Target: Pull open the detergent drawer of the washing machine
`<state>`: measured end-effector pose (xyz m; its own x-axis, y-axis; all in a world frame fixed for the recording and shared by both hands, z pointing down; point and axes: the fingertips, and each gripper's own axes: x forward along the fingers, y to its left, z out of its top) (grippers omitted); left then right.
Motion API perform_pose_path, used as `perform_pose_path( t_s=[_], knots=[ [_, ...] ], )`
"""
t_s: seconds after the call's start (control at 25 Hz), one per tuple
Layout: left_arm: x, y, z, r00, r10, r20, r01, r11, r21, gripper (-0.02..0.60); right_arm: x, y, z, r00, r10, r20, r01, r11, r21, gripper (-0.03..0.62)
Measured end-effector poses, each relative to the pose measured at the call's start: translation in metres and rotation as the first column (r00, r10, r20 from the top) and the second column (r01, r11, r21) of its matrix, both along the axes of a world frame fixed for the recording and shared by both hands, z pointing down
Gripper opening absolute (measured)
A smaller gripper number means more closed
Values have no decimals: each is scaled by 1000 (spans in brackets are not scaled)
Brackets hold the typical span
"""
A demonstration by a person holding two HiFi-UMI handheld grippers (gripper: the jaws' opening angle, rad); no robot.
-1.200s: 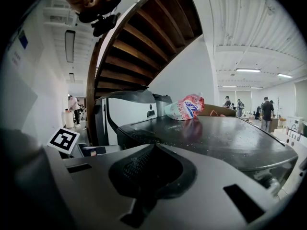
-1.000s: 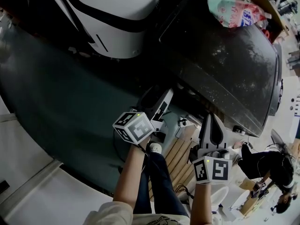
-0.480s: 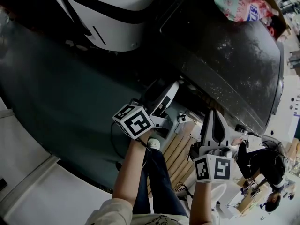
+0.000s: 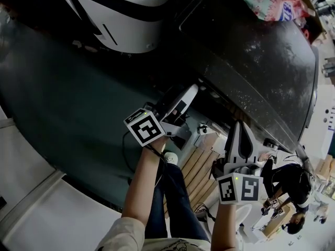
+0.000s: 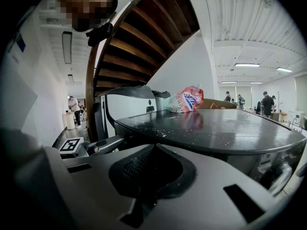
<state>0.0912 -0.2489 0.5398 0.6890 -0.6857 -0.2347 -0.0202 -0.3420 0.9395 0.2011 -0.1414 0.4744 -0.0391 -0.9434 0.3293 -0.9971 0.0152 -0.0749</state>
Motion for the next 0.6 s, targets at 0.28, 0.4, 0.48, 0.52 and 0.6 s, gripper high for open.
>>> perform_pose_path(
  t_s=[0.28, 0.4, 0.48, 0.52, 0.6],
  knots=[
    [-2, -5, -1, 993, 2, -115, 1, 1000, 26, 270, 3, 3, 2, 1000, -2, 4, 2, 1000, 0, 14],
    [-3, -6, 2, 988, 0, -155, 3, 1000, 17, 259, 4, 4, 4, 1000, -5, 4, 5, 1000, -1, 14],
    [-5, -7, 5, 984, 3, -179, -4, 1000, -2, 240, 5, 5, 7, 1000, -7, 3, 7, 1000, -4, 14],
    [-5, -7, 6, 982, 8, -190, -9, 1000, -4, 236, 5, 5, 8, 1000, -6, 3, 7, 1000, -5, 14],
    [-5, -7, 8, 977, 23, -210, -24, 1000, -5, 223, 6, 6, 11, 1000, -6, 5, 6, 1000, -8, 14]
  ],
)
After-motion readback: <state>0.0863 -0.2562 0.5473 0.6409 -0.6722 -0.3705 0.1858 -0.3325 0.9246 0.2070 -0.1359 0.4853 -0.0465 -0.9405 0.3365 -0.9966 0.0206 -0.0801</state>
